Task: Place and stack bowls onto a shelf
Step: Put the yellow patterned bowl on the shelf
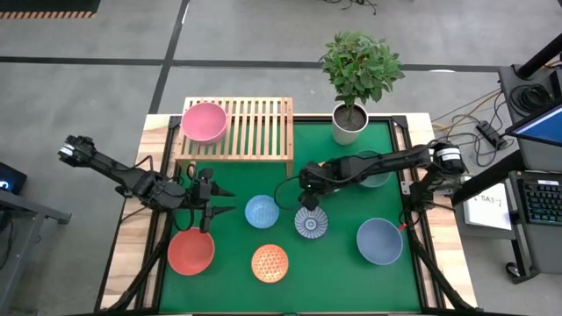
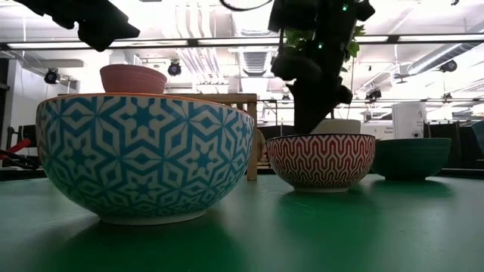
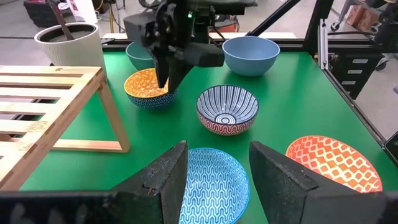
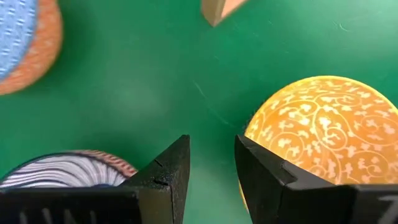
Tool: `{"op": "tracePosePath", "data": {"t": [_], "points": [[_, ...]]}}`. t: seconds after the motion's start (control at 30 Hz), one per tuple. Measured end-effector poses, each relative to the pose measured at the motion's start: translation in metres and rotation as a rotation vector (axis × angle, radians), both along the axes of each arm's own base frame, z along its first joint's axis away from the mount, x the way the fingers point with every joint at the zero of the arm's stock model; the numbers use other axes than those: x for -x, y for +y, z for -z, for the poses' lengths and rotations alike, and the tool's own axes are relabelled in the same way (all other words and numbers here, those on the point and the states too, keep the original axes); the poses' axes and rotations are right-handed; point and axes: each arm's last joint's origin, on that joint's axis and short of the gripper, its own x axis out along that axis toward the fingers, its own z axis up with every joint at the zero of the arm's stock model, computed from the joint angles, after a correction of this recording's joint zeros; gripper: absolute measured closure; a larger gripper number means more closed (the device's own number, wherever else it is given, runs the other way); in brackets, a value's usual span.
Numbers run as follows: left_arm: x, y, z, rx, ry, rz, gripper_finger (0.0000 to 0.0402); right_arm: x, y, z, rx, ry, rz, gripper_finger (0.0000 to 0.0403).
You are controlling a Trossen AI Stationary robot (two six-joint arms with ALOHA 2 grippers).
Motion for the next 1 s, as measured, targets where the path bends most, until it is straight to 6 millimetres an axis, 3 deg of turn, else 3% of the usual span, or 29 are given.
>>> {"op": "tracePosePath", "data": {"t": [0.43, 0.7, 1.0], "points": [[0.0, 0.0, 0.001, -0.003, 0.007, 0.0, 0.0247, -0.006, -0.016, 0.032, 0.016, 0.123, 0.037, 0.0294], [0.0, 0.0, 0.001, -0.003, 0.006, -0.002, 0.0247, -0.004, -0.016, 0.03, 0.02, 0.121, 0.038, 0.038], [0.0, 0.0, 0.0, -0.001, 0.0, -0.002, 0.0247, -0.001, -0.012, 0.024, 0.016, 0.171, -0.006, 0.039]]}}
